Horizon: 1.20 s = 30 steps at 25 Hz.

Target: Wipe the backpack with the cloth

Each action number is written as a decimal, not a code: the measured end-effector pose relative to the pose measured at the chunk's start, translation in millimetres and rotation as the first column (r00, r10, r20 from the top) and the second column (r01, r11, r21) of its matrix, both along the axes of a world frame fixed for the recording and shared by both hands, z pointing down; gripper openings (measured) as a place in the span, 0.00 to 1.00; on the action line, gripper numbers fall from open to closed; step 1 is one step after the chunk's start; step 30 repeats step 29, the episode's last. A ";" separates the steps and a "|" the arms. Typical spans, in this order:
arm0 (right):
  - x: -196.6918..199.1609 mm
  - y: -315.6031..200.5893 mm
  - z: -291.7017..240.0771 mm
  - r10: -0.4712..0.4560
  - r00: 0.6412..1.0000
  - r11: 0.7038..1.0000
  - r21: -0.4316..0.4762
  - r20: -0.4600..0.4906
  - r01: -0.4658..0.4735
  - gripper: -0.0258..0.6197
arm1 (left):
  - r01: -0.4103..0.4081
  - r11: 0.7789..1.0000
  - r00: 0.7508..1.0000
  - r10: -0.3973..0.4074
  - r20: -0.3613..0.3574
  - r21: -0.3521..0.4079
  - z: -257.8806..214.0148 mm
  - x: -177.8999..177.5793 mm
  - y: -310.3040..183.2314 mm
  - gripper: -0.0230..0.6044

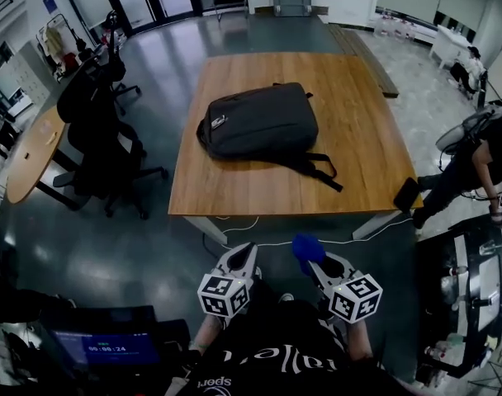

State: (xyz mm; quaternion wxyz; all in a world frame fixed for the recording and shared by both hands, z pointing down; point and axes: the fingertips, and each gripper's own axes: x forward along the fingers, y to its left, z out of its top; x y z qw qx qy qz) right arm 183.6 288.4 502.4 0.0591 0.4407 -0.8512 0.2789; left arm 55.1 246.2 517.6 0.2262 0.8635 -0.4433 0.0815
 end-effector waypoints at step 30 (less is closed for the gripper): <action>4.5 -3.2 -1.0 0.010 0.999 1.000 0.023 0.034 -0.011 0.12 | -0.005 1.000 1.000 0.005 0.018 0.012 -0.3 3.9 6.3 0.03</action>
